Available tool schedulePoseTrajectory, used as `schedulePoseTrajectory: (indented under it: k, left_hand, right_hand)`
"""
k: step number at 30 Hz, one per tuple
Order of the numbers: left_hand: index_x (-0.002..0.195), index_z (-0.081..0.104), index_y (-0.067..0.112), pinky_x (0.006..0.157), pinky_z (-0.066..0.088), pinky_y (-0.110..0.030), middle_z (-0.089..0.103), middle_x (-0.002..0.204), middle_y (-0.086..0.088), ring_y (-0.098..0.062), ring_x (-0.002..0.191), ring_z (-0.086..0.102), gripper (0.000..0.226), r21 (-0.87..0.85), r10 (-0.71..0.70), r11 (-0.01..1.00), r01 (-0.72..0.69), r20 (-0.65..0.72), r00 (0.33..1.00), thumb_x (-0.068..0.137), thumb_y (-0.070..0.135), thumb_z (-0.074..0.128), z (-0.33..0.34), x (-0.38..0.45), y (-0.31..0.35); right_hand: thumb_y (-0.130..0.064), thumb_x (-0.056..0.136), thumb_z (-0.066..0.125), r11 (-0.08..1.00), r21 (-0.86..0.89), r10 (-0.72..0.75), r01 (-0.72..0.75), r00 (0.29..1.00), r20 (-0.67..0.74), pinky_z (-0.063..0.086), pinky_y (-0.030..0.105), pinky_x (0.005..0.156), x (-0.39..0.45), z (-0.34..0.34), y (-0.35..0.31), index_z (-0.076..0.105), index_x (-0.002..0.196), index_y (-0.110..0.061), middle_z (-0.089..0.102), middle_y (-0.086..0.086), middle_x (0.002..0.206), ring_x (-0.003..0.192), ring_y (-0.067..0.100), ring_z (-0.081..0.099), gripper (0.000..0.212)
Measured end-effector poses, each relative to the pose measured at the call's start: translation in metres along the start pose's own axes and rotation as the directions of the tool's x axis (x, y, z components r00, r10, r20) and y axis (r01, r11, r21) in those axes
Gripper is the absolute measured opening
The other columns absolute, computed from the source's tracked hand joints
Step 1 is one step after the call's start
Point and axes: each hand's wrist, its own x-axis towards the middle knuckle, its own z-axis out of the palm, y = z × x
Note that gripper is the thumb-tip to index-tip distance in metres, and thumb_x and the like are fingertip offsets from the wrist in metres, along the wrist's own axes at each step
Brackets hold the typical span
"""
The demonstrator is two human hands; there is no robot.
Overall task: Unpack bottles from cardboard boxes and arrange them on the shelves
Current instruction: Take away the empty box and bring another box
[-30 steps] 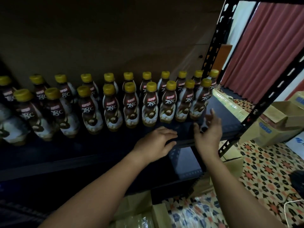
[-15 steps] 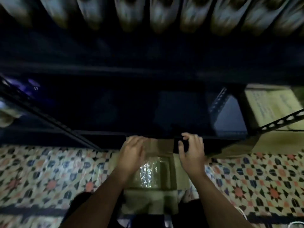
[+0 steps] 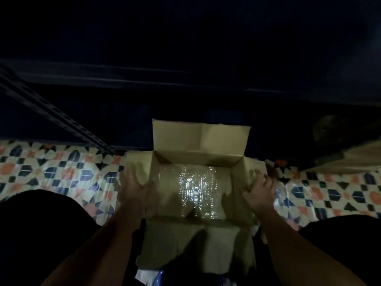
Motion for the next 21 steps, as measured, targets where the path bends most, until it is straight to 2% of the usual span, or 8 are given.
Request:
schedulePoseTrajectory:
  k: [3, 5, 7, 9, 11, 16, 18, 21]
  left_hand:
    - [0.154, 0.024, 0.045, 0.111, 0.034, -0.068, 0.036, 0.160, -0.014, -0.047, 0.139, 0.039, 0.126, -0.231, -0.286, 0.920, 0.318, 0.159, 0.945, 0.049, 0.091, 0.076, 0.051, 0.086, -0.079]
    - [0.145, 0.037, 0.047, 0.101, 0.046, -0.063, 0.053, 0.149, -0.005, -0.038, 0.126, 0.054, 0.135, -0.275, -0.293, 0.893, 0.357, 0.247, 0.924, 0.026, 0.097, 0.074, 0.077, 0.131, -0.121]
    - [0.151, 0.024, 0.044, 0.100, 0.046, -0.063, 0.047, 0.150, -0.005, -0.041, 0.131, 0.050, 0.144, -0.274, -0.300, 0.893, 0.357, 0.228, 0.926, 0.026, 0.094, 0.078, 0.072, 0.117, -0.113]
    - [0.154, 0.007, 0.042, 0.106, 0.039, -0.066, 0.033, 0.159, -0.014, -0.046, 0.142, 0.035, 0.154, -0.235, -0.253, 0.932, 0.275, 0.119, 0.960, 0.027, 0.091, 0.080, 0.034, 0.054, -0.060]
    - [0.154, 0.011, 0.037, 0.111, 0.032, -0.067, 0.028, 0.159, -0.020, -0.048, 0.145, 0.028, 0.149, -0.189, -0.223, 0.958, 0.216, -0.016, 0.975, 0.032, 0.087, 0.082, 0.013, 0.024, -0.035]
    - [0.142, 0.035, 0.006, 0.086, 0.048, -0.047, 0.050, 0.132, -0.026, -0.039, 0.111, 0.053, 0.093, 0.071, 0.055, 0.997, -0.036, -0.289, 0.956, 0.073, 0.038, 0.089, -0.020, -0.013, 0.003]
    - [0.139, 0.035, 0.005, 0.075, 0.045, -0.042, 0.053, 0.127, -0.022, -0.036, 0.103, 0.058, 0.068, 0.166, 0.198, 0.973, -0.160, -0.244, 0.949, 0.087, 0.022, 0.077, -0.023, -0.028, 0.021]
    - [0.145, 0.035, 0.014, 0.088, 0.051, -0.043, 0.048, 0.137, -0.012, -0.032, 0.114, 0.059, 0.057, 0.245, 0.404, 0.893, -0.378, -0.065, 0.912, 0.097, 0.028, 0.063, -0.003, -0.048, 0.037]
  right_hand:
    - [-0.041, 0.085, 0.076, 0.981, 0.134, 0.130, -0.141, 0.988, 0.086, 0.009, 0.069, 0.118, 0.010, 0.016, 0.023, 0.005, 0.159, -0.040, 0.001, 0.014, 0.168, 0.152, 0.045, 0.001, 0.103]
    - [-0.046, 0.082, 0.079, 0.926, 0.325, 0.151, -0.193, 0.977, 0.148, 0.017, 0.070, 0.117, 0.016, 0.018, 0.033, -0.002, 0.158, -0.046, 0.001, 0.014, 0.168, 0.150, 0.047, 0.012, 0.112]
    - [-0.037, 0.081, 0.083, 0.819, 0.523, 0.147, -0.235, 0.968, 0.206, 0.028, 0.064, 0.115, 0.017, 0.014, 0.036, -0.006, 0.160, -0.038, 0.014, 0.019, 0.166, 0.145, 0.047, 0.027, 0.119]
    - [-0.034, 0.076, 0.087, 0.790, 0.557, 0.183, -0.257, 0.965, 0.185, 0.031, 0.062, 0.114, 0.016, 0.010, 0.037, -0.004, 0.162, -0.032, 0.023, 0.021, 0.163, 0.143, 0.047, 0.031, 0.125]
    - [-0.047, 0.067, 0.091, 0.865, 0.432, 0.245, -0.253, 0.967, 0.076, 0.025, 0.066, 0.115, 0.011, 0.004, 0.036, 0.001, 0.161, -0.031, 0.019, 0.024, 0.163, 0.146, 0.049, 0.022, 0.131]
    - [-0.048, 0.068, 0.090, 0.963, 0.189, 0.236, -0.190, 0.937, -0.258, 0.037, 0.062, 0.107, -0.007, -0.022, 0.013, 0.021, 0.145, -0.017, 0.032, 0.028, 0.144, 0.132, 0.049, 0.036, 0.108]
    - [-0.038, 0.074, 0.086, 0.991, 0.042, 0.132, -0.125, 0.931, -0.339, 0.047, 0.053, 0.096, -0.017, -0.030, -0.003, 0.022, 0.143, -0.010, 0.037, 0.027, 0.136, 0.120, 0.045, 0.047, 0.099]
    - [-0.032, 0.081, 0.080, 0.996, -0.081, -0.050, 0.025, 0.942, -0.333, 0.051, 0.046, 0.084, -0.035, -0.031, -0.029, 0.021, 0.143, -0.010, 0.044, 0.022, 0.135, 0.112, 0.038, 0.057, 0.089]
